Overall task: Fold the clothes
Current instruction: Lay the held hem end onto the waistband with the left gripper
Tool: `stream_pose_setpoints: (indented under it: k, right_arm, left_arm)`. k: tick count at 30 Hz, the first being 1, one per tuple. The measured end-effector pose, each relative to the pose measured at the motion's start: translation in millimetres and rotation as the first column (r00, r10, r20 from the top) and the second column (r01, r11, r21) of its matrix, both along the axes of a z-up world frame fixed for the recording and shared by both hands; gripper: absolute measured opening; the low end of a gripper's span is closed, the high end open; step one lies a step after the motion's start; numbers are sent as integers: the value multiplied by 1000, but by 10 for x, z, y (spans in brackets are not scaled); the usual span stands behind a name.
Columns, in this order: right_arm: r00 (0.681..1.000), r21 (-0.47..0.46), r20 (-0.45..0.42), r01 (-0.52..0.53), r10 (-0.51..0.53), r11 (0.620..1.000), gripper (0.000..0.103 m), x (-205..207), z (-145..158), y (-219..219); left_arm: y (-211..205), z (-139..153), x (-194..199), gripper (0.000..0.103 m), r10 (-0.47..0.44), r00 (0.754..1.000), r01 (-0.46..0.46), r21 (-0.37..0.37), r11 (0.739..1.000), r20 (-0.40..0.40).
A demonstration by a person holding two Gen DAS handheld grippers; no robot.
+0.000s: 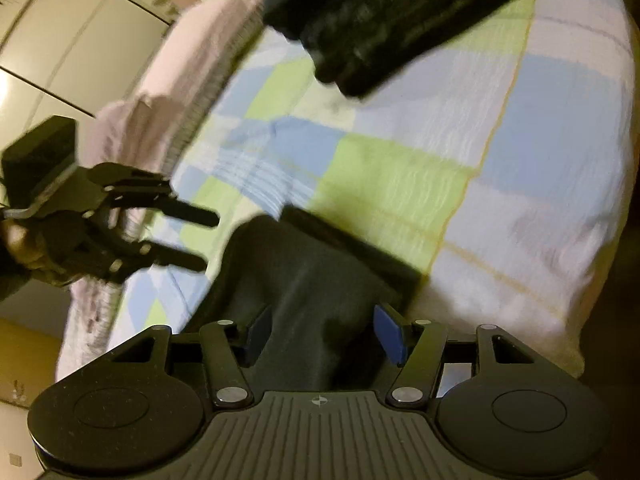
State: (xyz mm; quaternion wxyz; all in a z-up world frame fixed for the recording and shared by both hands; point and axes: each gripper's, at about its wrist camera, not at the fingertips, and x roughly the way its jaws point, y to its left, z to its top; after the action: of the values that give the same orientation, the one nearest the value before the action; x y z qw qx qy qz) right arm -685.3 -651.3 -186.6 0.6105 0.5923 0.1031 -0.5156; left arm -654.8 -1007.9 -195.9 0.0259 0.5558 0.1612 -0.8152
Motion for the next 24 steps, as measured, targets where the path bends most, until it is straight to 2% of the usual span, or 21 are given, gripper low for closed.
stream_pose_setpoints:
  k: [2, 3, 4, 7, 12, 13, 15, 17, 18, 20, 24]
  right_arm:
    - [1000, 24, -12, 21, -20, 999, 31, -13, -122, -58]
    - [999, 30, -15, 29, -29, 999, 31, -42, -186, -100]
    - [1000, 29, -15, 20, -20, 999, 31, -67, -244, -142]
    - [1000, 21, -7, -16, 16, 1000, 31, -147, -381, -251]
    - [999, 12, -1, -46, 46, 999, 31, -236, -357, -220]
    - [999, 17, -11, -44, 44, 999, 31, -236, -326, -193]
    - [997, 19, -48, -54, 54, 998, 32, -212, -248, -143]
    - [989, 12, -119, -90, 91, 996, 32, -128, -147, -94]
    - [983, 9, -148, -106, 106, 994, 33, -75, -96, -57]
    - [971, 7, -203, -129, 128, 992, 33, 41, 10, 38]
    - [960, 0, -241, -147, 143, 989, 33, 378, 176, 337]
  left_arm:
    - [9, -208, -65, 26, 14, 1000, -13, -50, 999, 23]
    - [-39, -296, -79, 14, 40, 999, -38, -66, 997, 35]
    - [-99, -368, -85, 12, 64, 997, -61, -72, 996, 42]
    - [-207, -434, -73, 12, 62, 997, -60, -43, 997, 37]
    - [-241, -406, -50, 12, 84, 996, -82, -35, 996, 41]
    - [-218, -376, -32, 16, 96, 994, -94, -43, 995, 43]
    - [-166, -273, 47, 18, 123, 992, -120, -60, 991, 38]
    - [-91, -145, 160, 19, 153, 988, -151, -79, 985, 24]
    - [-28, -68, 250, 22, 171, 985, -168, -104, 980, 23]
    - [117, 61, 462, 23, 205, 979, -202, -123, 972, 10]
    - [597, 305, 978, 24, 236, 971, -237, -141, 961, -23]
